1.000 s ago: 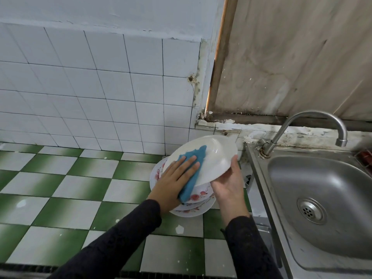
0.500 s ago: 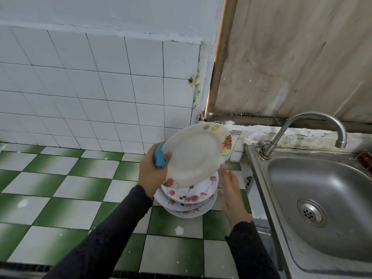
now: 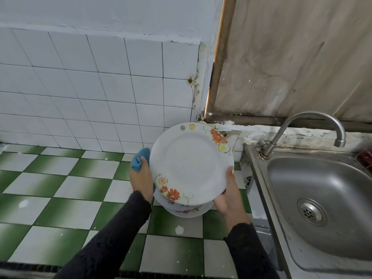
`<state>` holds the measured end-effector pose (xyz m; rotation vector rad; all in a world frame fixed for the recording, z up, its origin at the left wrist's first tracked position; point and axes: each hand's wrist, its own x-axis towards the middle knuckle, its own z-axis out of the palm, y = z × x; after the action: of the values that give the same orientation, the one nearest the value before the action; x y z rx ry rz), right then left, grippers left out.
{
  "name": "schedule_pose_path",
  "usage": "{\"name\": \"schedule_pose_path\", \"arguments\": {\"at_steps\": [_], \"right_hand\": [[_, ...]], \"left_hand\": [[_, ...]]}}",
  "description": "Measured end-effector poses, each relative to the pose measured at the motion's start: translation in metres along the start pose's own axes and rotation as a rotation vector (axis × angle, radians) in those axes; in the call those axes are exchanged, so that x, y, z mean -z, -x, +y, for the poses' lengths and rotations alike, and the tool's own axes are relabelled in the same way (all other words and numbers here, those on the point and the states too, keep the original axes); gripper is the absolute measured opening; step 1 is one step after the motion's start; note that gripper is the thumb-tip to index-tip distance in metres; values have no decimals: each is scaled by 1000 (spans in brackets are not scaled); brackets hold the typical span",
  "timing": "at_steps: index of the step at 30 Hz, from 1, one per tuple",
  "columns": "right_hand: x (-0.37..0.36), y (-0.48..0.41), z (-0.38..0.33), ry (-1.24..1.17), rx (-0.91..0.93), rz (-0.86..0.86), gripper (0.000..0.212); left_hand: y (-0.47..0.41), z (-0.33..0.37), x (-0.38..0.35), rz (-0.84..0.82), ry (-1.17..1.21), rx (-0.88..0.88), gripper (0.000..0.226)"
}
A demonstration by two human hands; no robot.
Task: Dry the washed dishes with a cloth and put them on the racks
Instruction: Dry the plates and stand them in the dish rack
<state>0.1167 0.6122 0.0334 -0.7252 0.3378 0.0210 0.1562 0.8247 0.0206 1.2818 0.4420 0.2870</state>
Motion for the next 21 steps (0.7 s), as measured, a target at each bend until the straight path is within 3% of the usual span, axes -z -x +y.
{"name": "schedule_pose_path", "arguments": {"at_steps": [3, 5, 7, 9, 12, 15, 18, 21], "right_hand": [[-4, -3, 4, -17, 20, 58, 46], [-6, -3, 8, -24, 19, 79, 44], [-9, -1, 9, -44, 5, 69, 41], [-10, -2, 13, -44, -1, 51, 42], [-10, -3, 24, -43, -56, 10, 57], [-9, -2, 31, -19, -109, 15, 66], [-3, -5, 26, 51, -73, 8, 66], [2, -3, 16, 79, -28, -9, 55]], "left_hand": [[18, -7, -12, 43, -131, -238, 55], [34, -16, -21, -78, -254, -369, 54], [40, -30, -27, -203, -625, -492, 55], [43, -44, -31, -388, -954, -493, 61], [56, -49, -46, -681, -981, -438, 65], [50, -40, -63, -848, -1083, -588, 63], [13, -27, -64, -872, -1198, -612, 65], [-18, -24, -46, -752, -1338, -570, 70]]}}
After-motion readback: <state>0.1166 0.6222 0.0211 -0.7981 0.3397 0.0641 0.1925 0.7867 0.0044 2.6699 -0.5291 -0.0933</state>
